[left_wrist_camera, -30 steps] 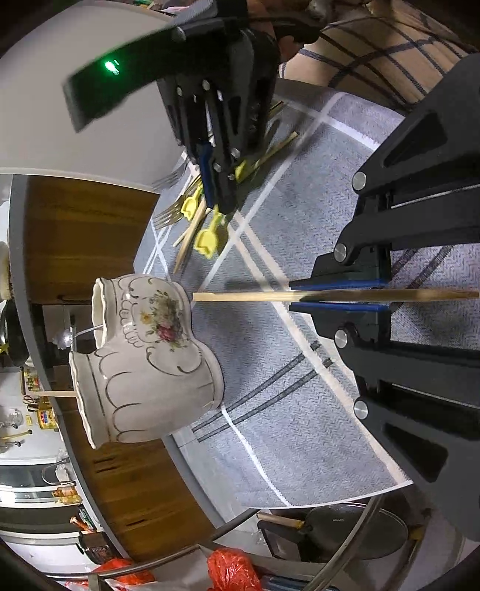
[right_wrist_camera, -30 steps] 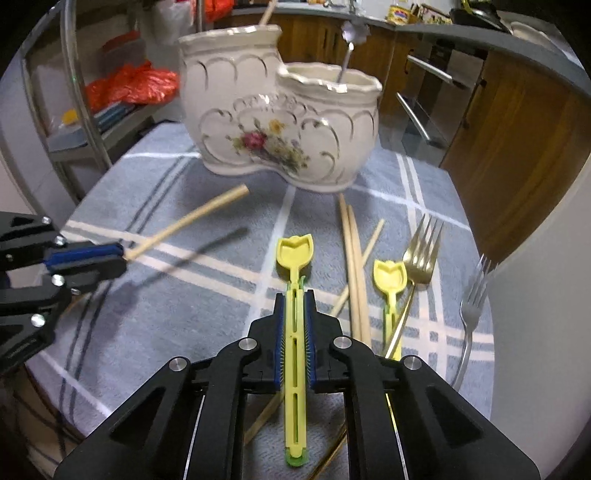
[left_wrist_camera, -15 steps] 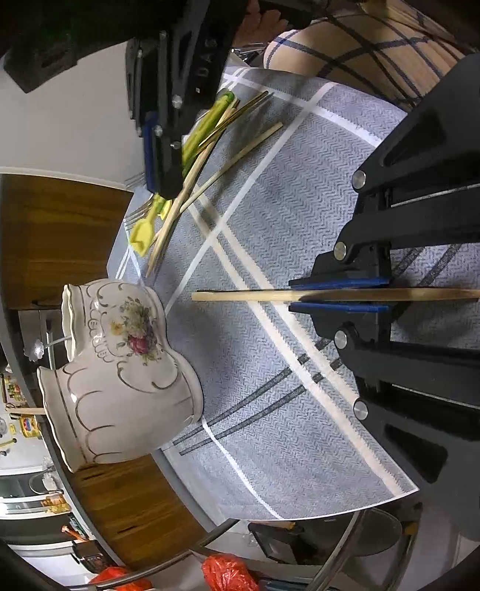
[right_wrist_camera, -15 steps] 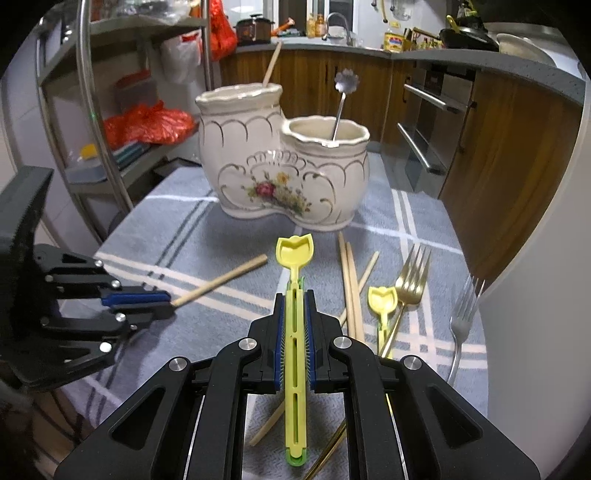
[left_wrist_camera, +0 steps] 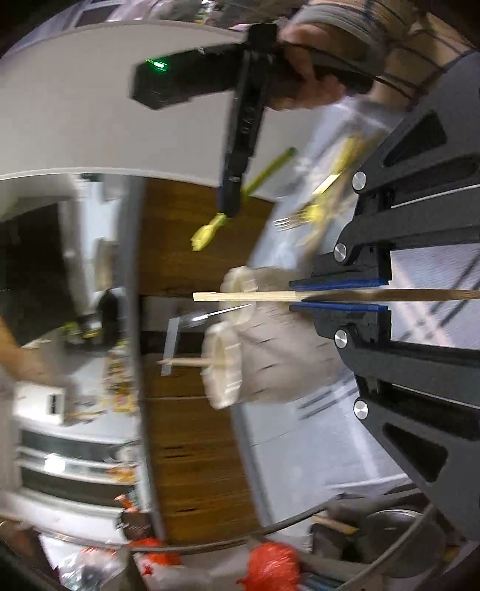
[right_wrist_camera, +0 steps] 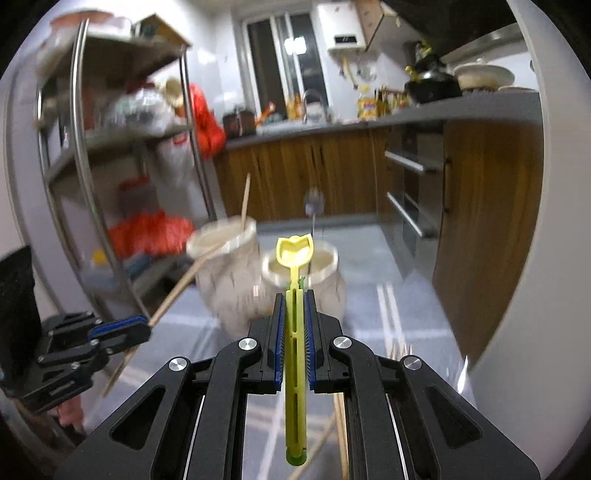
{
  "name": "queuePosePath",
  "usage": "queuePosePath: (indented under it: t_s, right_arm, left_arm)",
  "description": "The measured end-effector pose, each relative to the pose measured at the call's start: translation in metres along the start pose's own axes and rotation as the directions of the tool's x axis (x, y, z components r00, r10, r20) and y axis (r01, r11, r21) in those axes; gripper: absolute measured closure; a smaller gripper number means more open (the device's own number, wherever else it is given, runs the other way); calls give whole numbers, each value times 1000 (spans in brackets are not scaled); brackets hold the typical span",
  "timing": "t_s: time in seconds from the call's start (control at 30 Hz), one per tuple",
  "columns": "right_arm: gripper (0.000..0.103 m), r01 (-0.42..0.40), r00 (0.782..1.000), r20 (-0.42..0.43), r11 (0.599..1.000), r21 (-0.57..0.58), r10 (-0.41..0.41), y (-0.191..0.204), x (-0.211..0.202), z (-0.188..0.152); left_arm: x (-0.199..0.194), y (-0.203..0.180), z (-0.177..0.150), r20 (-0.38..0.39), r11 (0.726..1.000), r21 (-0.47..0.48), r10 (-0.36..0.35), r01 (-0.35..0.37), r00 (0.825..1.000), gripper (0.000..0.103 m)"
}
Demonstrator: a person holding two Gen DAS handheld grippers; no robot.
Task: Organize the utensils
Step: 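Carry the chopstick to the larger cup while the right tool carries the yellow spoon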
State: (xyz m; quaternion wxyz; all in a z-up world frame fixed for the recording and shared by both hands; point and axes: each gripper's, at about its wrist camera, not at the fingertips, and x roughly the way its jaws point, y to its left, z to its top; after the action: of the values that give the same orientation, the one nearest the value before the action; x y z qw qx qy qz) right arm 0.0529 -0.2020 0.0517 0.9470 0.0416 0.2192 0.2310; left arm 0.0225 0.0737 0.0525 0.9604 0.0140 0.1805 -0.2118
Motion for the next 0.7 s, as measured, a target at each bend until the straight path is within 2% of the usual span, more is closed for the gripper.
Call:
queuePosePath:
  t_s: [0.07, 0.23, 0.37, 0.47, 0.57, 0.7]
  right_arm:
    - [93, -6, 998, 58, 1000, -4, 6, 1, 4, 15]
    - [93, -46, 987, 152, 999, 26, 42, -3, 20, 42]
    - [93, -75, 983, 175, 994, 77, 61, -14, 48, 58]
    - [93, -90, 980, 191, 982, 165, 57, -30, 67, 64]
    - [93, -92, 981, 191, 964, 250, 44, -44, 88, 65]
    - [93, -67, 986, 167, 965, 255, 24, -45, 115, 62]
  left_arm:
    - [0, 8, 13, 54, 1000, -10, 18, -17, 998, 97]
    - [16, 35, 50, 146, 997, -77, 18, -6, 989, 97]
    - [41, 57, 74, 192, 989, -144, 9, 19, 981, 97]
    - [62, 73, 85, 215, 982, -186, 15, 26, 976, 97]
    - [81, 84, 87, 226, 974, -225, 16, 36, 974, 97]
    - [102, 90, 85, 238, 963, -270, 49, 18, 970, 97]
